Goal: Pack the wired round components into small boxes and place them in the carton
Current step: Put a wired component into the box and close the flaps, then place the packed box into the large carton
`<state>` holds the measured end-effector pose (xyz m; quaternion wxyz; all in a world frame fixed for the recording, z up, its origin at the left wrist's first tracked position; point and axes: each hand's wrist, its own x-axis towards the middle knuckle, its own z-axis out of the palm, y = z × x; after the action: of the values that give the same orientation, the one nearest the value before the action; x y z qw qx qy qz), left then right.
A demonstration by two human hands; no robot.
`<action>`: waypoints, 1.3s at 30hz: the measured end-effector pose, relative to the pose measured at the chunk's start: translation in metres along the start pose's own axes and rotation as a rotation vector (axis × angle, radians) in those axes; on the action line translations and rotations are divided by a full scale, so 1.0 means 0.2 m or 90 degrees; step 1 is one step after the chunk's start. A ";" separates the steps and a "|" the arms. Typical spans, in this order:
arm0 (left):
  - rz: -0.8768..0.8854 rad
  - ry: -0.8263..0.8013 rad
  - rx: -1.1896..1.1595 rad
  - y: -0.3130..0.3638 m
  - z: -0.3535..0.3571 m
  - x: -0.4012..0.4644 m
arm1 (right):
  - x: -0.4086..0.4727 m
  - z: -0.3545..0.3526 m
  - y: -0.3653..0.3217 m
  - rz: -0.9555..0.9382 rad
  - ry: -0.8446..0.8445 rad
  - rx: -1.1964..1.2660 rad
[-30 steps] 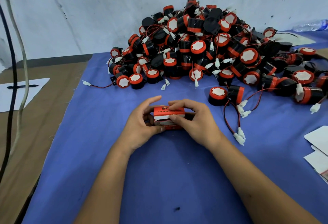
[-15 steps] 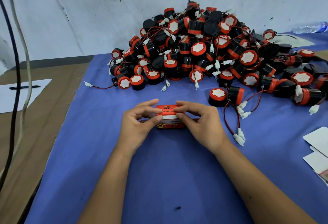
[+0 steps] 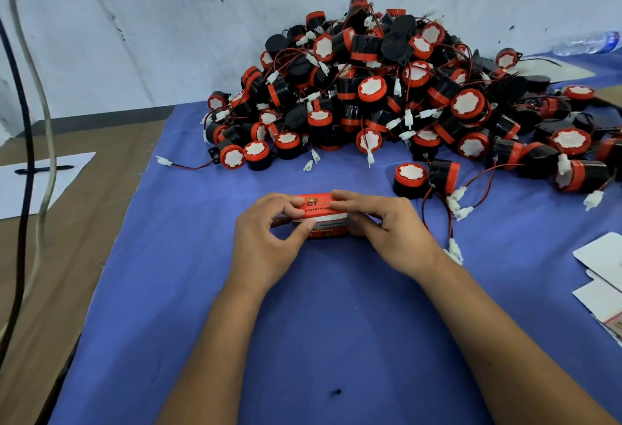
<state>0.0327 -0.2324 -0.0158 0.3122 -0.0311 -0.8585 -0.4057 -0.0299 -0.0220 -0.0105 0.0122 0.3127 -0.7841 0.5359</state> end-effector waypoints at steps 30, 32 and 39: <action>-0.032 -0.026 0.070 0.06 0.08 -0.04 | -0.02 0.14 -0.11 -0.106 0.077 -0.376; -0.026 -0.013 0.067 0.09 0.07 -0.04 | 0.05 0.14 -0.15 -0.068 0.007 -0.465; 0.014 -0.009 0.113 0.12 0.07 -0.07 | 0.08 0.12 -0.18 -0.062 -0.133 -0.428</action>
<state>0.0446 -0.2045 -0.0144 0.3121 -0.0158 -0.8927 -0.3246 -0.0171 -0.0593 0.0146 0.0595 0.3812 -0.8980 0.2116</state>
